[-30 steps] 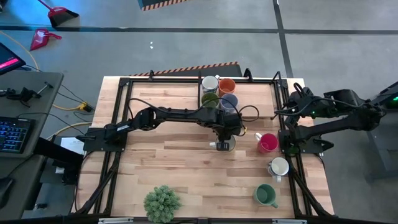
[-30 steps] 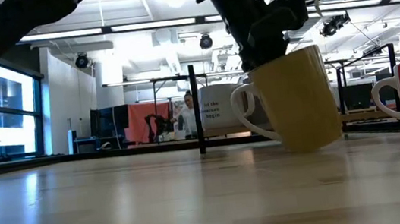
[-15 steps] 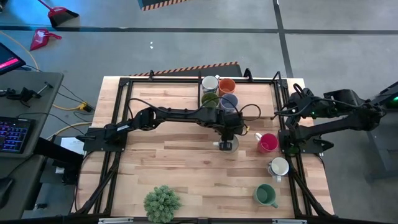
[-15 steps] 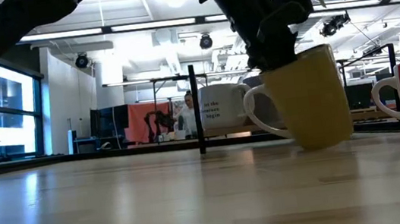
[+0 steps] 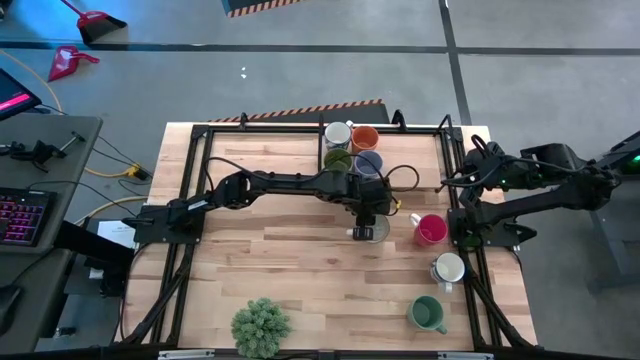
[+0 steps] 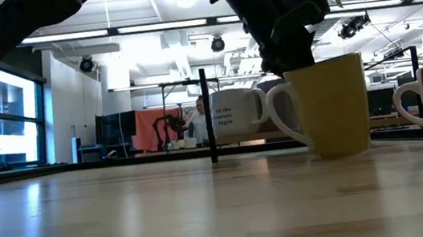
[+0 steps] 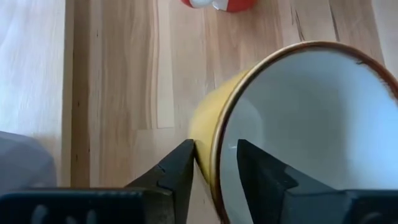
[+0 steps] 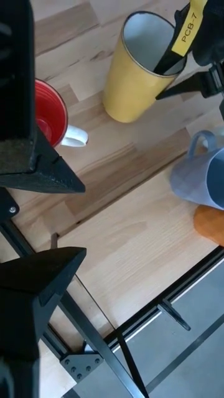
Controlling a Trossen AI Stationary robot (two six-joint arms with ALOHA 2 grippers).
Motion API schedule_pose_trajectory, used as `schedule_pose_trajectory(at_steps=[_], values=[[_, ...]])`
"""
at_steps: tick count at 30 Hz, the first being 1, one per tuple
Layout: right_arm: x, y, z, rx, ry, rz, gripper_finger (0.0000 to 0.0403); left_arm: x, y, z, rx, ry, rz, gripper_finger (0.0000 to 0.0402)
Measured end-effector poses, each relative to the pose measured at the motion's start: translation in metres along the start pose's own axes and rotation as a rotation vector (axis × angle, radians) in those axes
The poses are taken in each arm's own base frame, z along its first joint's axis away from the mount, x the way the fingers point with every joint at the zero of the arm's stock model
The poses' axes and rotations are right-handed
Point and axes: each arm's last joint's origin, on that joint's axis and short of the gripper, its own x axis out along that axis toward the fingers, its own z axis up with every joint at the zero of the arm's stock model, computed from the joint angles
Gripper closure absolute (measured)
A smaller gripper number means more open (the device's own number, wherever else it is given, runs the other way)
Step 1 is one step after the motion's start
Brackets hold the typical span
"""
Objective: Place coffee mugs
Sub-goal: Put the yellow mug on the shelf
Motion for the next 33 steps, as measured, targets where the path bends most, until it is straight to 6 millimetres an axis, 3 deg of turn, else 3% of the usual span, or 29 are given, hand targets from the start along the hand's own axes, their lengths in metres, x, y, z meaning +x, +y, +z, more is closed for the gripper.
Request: schedule_pose_trajectory(at_steps=[17, 25, 33], values=[[0.000, 0.001, -0.001, 0.000, 0.023, 0.043, 0.0276, 0.000, 0.021, -0.002, -0.014, 0.004, 0.081, 0.0241], [0.000, 0.000, -0.003, -0.009, 0.043, 0.033, 0.0276, -0.001, 0.021, 0.001, -0.012, -0.028, 0.091, 0.0224], [0.000, 0.000, -0.003, -0.006, 0.045, 0.033, 0.0276, -0.023, 0.020, 0.008, -0.018, -0.065, 0.121, 0.0221]])
